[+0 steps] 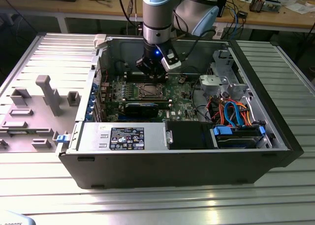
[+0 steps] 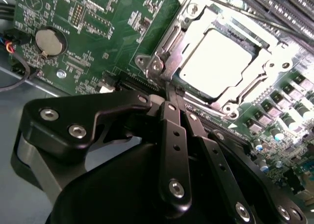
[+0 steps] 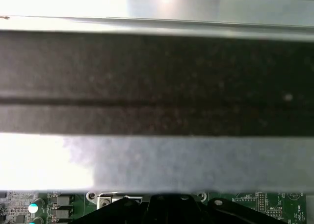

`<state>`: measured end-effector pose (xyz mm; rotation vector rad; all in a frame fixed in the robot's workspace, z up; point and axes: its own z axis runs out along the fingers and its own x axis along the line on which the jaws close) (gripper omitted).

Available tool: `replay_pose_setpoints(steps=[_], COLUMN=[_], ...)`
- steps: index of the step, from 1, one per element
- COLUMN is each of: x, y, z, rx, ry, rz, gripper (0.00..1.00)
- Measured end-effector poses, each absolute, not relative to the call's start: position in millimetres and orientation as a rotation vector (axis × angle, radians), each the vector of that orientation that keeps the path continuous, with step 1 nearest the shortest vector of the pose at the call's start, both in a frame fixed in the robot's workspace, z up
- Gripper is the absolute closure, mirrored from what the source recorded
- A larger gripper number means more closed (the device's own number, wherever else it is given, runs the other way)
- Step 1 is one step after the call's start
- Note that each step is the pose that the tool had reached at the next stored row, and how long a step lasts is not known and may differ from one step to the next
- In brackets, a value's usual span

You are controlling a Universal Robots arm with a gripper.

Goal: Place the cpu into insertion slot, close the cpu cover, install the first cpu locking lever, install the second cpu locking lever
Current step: 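Install the first cpu locking lever, then install the second cpu locking lever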

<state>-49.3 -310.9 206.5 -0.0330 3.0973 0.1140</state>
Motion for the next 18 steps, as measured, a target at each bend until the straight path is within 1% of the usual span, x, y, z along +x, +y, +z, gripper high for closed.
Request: replay_pose_setpoints(steps=[12,13,14,15,18], x=[-49,-49,-49,-49,-49], y=[-311,-311,-317,-331,-332], z=[207,215,216,216,219], rx=[-0.033,-0.034,-0.034,-0.034,-0.033], ry=[3.097,3.098,3.098,3.098,3.098], rz=[0.114,0.1,0.099,0.1,0.099], gripper=[0.89,0.89,0.89,0.89,0.89])
